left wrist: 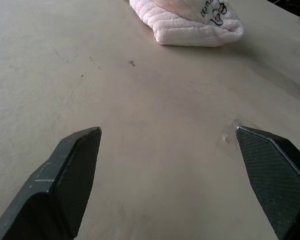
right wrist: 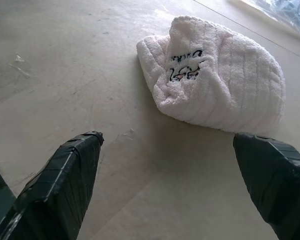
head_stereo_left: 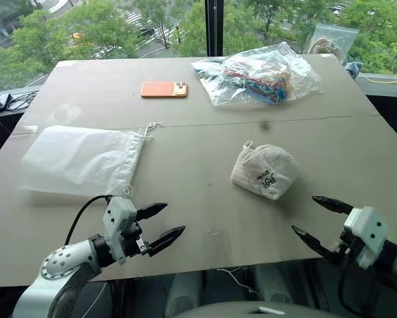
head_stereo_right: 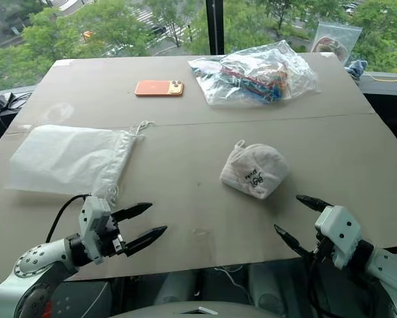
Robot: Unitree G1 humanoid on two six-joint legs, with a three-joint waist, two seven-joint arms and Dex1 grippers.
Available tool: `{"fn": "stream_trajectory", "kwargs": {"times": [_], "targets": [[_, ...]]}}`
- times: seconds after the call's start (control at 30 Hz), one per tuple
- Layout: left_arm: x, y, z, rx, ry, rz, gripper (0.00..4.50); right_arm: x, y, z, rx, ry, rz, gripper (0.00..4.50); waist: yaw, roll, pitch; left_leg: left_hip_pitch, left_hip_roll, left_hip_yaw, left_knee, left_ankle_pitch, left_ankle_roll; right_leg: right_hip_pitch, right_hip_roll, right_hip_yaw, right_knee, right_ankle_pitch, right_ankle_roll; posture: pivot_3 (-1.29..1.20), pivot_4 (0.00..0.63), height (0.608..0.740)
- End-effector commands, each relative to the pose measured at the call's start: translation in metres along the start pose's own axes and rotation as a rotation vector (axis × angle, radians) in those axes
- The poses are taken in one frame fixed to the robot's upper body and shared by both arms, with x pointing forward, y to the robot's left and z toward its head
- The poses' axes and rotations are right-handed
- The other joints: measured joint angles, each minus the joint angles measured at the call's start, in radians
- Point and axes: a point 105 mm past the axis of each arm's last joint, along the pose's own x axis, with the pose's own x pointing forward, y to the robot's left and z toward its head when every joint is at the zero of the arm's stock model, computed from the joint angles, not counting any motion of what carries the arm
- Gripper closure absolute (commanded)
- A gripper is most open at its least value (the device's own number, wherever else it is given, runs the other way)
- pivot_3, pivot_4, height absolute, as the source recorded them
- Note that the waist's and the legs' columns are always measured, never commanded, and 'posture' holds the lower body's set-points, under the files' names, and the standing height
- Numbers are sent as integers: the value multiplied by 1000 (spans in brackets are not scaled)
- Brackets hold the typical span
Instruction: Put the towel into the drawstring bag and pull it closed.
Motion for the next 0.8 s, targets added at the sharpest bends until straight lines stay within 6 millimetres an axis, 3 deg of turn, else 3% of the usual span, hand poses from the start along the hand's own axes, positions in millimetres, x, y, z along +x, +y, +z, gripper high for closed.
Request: {"fn": "stream_trajectory", "kwargs": {"times": [0.03, 0.1, 0.23, 0.37, 0.53, 0.77, 0.8], "targets": [[13, 13, 41, 91, -133, 142, 67, 12, 2, 27, -23, -145, 27, 0, 0, 0, 0, 0, 0, 0, 0, 0, 0, 0, 0, 0, 0, 0, 0, 0, 150, 740], [26, 49, 77, 173, -182, 471, 67, 22, 16, 59, -21, -278, 146, 0, 10, 0, 1, -3, -1, -2, 1, -1, 1, -1, 1, -1, 0, 0, 0, 0, 150, 740], [28, 75, 88, 267, -64, 750, 67, 25, 31, 74, -11, -316, 266, 0, 11, -1, -3, -4, -3, -7, 2, -1, 1, 1, 3, -3, 1, 4, 5, 0, 150, 740], [22, 93, 87, 415, 109, 922, 67, 26, 36, 76, -27, -303, 302, 0, 1, -2, -3, -5, -5, -5, 1, -2, 2, -1, 1, -1, 0, 5, 3, 0, 150, 740], [10, 111, 72, 496, 299, 1057, 67, 25, 36, 76, -33, -296, 294, 0, 1, -2, -3, -5, -5, -5, 1, -2, 2, -1, 1, -1, -1, 3, 5, 0, 150, 740], [26, 131, 49, 491, 428, 1086, 67, 26, 40, 77, -36, -296, 297, 0, 7, -2, -3, -4, -5, -6, 2, -2, 2, 0, 1, -2, 0, 3, 6, 0, 150, 740], [28, 134, 49, 486, 425, 1082, 283, 26, 39, 77, -35, -297, 295, 0, 7, -2, -3, -4, -5, -6, 2, -2, 2, 0, 1, -2, 0, 3, 6, 0, 150, 740]]}}
